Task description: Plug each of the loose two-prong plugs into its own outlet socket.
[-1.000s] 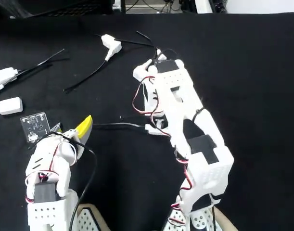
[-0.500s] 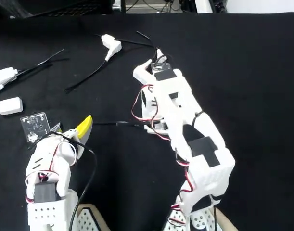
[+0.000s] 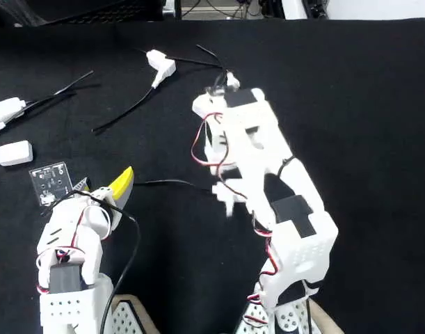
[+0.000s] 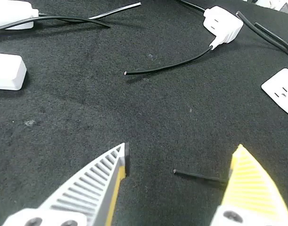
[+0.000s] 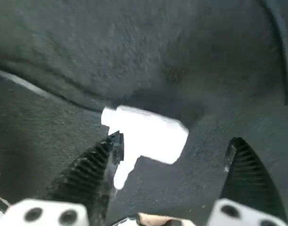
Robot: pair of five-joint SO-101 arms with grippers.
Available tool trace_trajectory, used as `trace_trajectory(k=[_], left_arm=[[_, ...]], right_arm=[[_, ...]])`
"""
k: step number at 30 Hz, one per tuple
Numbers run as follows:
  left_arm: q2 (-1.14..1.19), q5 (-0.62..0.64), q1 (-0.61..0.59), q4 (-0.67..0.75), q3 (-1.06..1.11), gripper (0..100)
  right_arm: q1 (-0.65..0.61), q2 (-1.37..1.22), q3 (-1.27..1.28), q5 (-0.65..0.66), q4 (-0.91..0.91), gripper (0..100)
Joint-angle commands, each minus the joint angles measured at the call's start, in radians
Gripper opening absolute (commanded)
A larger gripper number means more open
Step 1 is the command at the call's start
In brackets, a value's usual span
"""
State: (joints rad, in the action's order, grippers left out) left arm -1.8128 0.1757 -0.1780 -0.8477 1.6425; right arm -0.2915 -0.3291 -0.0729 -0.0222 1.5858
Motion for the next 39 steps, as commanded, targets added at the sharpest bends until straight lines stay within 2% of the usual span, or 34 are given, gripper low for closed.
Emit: trace_trajectory(k=[1, 5, 13, 17, 24, 28, 33, 39], left_arm=[[-0.009, 0.002, -0.005, -0.002, -0.025, 34], [-0.009, 0.002, -0.005, -0.002, -0.025, 34], [-0.009, 0.002, -0.005, -0.002, -0.025, 34], [-0.009, 0.002, -0.005, -0.002, -0.025, 34], [-0.009, 0.002, -0.004, 0.000, -0.025, 34], [-0.009, 0.002, -0.005, 0.000, -0.025, 34], [-0.009, 0.002, -0.005, 0.000, -0.025, 34], [-0.009, 0.002, -0.005, 0.000, -0.025, 34]], right_arm=[[-0.008, 0.007, -0.102, 0.084, 0.023, 33.5], [-0.008, -0.007, -0.096, 0.284, 0.017, 33.5], [0.043, -0.084, -0.093, 0.937, 0.028, 33.3], [0.043, -0.085, -0.097, 1.162, 0.163, 33.2], [0.023, 0.005, -0.065, 1.214, 0.178, 33.2], [-0.006, 0.053, 0.050, 1.217, 0.170, 33.2], [-0.002, 0.047, 0.236, 1.208, 0.052, 33.2], [-0.002, 0.045, 0.311, 1.169, -0.061, 33.2]])
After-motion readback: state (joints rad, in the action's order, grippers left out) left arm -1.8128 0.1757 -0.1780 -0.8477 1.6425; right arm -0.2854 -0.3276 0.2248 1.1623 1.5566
